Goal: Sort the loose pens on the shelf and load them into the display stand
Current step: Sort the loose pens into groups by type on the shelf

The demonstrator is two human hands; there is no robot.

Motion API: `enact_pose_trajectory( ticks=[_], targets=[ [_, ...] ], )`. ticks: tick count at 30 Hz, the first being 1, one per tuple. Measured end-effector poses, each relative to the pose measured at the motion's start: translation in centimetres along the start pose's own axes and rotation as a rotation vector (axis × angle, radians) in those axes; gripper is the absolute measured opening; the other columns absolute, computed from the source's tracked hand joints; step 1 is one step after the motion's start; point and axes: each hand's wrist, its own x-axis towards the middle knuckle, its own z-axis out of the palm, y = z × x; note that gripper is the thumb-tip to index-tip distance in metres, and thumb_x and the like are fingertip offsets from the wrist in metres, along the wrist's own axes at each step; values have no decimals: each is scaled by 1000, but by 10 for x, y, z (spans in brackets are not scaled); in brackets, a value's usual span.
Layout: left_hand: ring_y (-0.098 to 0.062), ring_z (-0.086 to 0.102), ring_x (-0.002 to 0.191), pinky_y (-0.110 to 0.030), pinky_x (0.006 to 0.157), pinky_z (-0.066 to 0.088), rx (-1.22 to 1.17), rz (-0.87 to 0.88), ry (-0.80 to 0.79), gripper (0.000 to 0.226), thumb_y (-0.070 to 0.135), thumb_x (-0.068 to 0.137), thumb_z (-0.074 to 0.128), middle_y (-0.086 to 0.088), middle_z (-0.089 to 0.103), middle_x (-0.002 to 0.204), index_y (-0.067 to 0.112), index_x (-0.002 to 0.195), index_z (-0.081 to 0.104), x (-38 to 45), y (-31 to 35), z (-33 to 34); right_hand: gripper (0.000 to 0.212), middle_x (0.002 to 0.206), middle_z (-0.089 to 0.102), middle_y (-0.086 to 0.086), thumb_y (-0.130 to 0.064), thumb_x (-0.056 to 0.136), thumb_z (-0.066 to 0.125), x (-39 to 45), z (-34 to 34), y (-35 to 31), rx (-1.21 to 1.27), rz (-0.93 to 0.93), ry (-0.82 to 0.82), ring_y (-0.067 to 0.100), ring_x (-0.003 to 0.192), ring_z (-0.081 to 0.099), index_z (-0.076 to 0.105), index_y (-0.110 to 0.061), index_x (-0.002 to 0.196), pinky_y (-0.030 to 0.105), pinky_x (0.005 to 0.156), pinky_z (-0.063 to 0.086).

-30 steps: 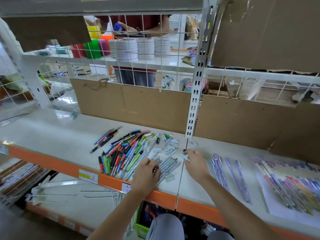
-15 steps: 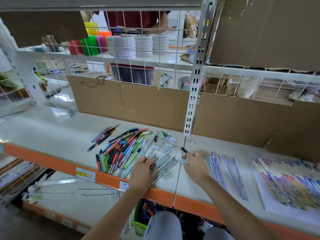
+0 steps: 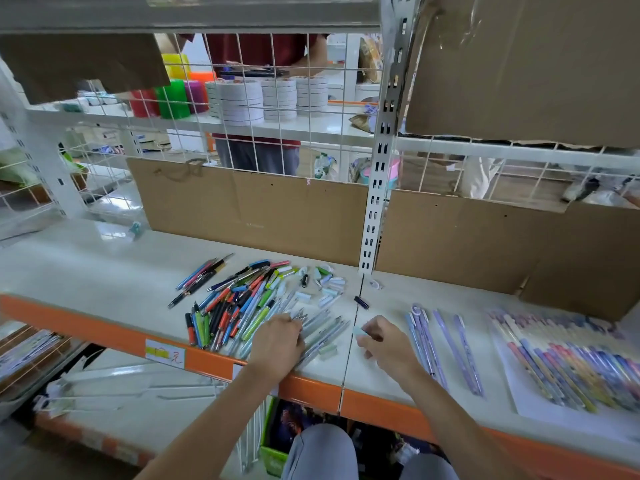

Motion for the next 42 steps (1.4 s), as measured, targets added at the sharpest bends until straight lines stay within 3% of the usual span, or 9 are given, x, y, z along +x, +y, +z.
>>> enact_pose_trajectory(
  ticks=[4, 7, 11, 15, 21, 27, 31, 39, 42],
  targets=[
    [-17, 56, 80, -25, 65, 46, -151, 91, 129, 20, 24, 97, 44, -2, 57, 98, 14, 102, 60, -6, -2, 4, 3, 69, 54, -2, -18, 90, 62, -12, -5, 11, 186, 25, 48, 8, 56, 49, 64, -16, 91, 19, 57, 38],
    [-15, 54, 71, -22, 56, 44, -309, 193, 115, 12, 18, 96, 48, 0, 52, 98, 13, 102, 57, -11, 1, 10, 7, 62, 46, 0, -12, 92, 58, -17, -9, 14, 373, 36, 94, 6, 48, 41, 65, -12, 93, 13, 48, 35],
    [-9, 50, 76, -14, 63, 36, -411, 262, 109, 12, 17, 95, 48, 7, 58, 92, 18, 100, 59, -17, 5, 17, 13, 67, 48, 4, -2, 94, 52, -20, -11, 15, 572, 19, 112, 3, 45, 41, 62, -9, 90, 14, 42, 32],
    [-9, 51, 77, -16, 69, 37, -446, 280, 132, 24, 33, 92, 36, 9, 58, 89, 23, 97, 58, -17, 5, 19, 15, 66, 49, 2, -3, 94, 51, -19, -12, 16, 555, 6, 74, 7, 51, 42, 63, -10, 90, 16, 45, 32],
    [-13, 52, 77, -28, 69, 44, -456, 251, 131, 27, 36, 93, 32, 8, 57, 91, 25, 99, 56, -18, 4, 23, 16, 65, 47, 3, -3, 94, 50, -18, -11, 16, 553, 33, 65, 8, 52, 40, 63, -10, 88, 17, 44, 30],
    [-11, 52, 78, -16, 67, 40, -451, 241, 125, 30, 35, 94, 34, 7, 58, 93, 21, 101, 60, -19, 6, 21, 13, 66, 47, 4, -3, 93, 52, -20, -11, 15, 519, 1, 47, 8, 53, 41, 64, -7, 90, 17, 44, 31],
    [-14, 54, 77, -31, 67, 48, -471, 253, 123, 37, 39, 92, 30, 5, 58, 92, 18, 100, 59, -20, 6, 19, 13, 68, 49, 5, -6, 94, 52, -20, -10, 15, 468, -19, 39, 9, 53, 42, 64, -7, 92, 16, 45, 33],
    [-11, 49, 79, -29, 70, 45, -440, 222, 45, 42, 43, 95, 29, 6, 51, 91, 16, 103, 59, -16, 7, 19, 9, 97, 73, 6, -9, 95, 53, -18, -10, 12, 711, 59, 71, 14, 85, 71, 49, -7, 87, 18, 53, 47],
    [-10, 48, 77, -28, 68, 44, -449, 217, 68, 47, 46, 94, 27, 6, 50, 90, 13, 103, 60, -16, 7, 19, 10, 91, 72, 8, -6, 93, 55, -20, -12, 12, 638, 65, 90, 12, 70, 66, 48, -7, 85, 19, 53, 45]
  ],
)
